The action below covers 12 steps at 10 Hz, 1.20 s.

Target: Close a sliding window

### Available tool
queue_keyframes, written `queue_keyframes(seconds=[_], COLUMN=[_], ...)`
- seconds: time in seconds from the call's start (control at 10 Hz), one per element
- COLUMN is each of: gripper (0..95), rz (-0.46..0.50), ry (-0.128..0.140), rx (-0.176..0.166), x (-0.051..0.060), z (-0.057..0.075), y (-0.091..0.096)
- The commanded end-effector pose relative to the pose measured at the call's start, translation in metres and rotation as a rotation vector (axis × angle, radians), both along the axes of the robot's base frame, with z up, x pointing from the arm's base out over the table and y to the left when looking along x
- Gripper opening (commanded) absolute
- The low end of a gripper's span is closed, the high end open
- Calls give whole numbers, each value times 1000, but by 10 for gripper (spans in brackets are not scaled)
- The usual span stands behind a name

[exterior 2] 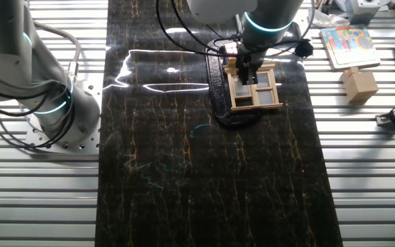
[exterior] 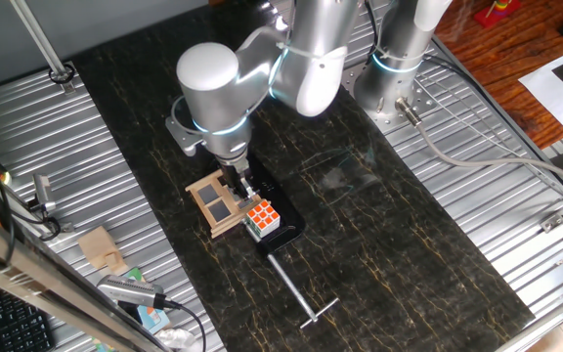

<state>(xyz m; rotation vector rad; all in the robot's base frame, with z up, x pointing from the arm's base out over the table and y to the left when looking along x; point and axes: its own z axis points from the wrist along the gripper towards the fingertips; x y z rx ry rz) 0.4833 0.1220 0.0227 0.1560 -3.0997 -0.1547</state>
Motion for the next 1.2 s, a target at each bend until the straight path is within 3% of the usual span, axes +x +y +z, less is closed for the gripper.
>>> queue_keyframes(seconds=[0.1, 1.2], gripper=[0, 0], rz=[-1, 3], ry=[-3, -13], rx=[-2, -13], x=[0, -1], z=[-3, -8], y=[0, 1])
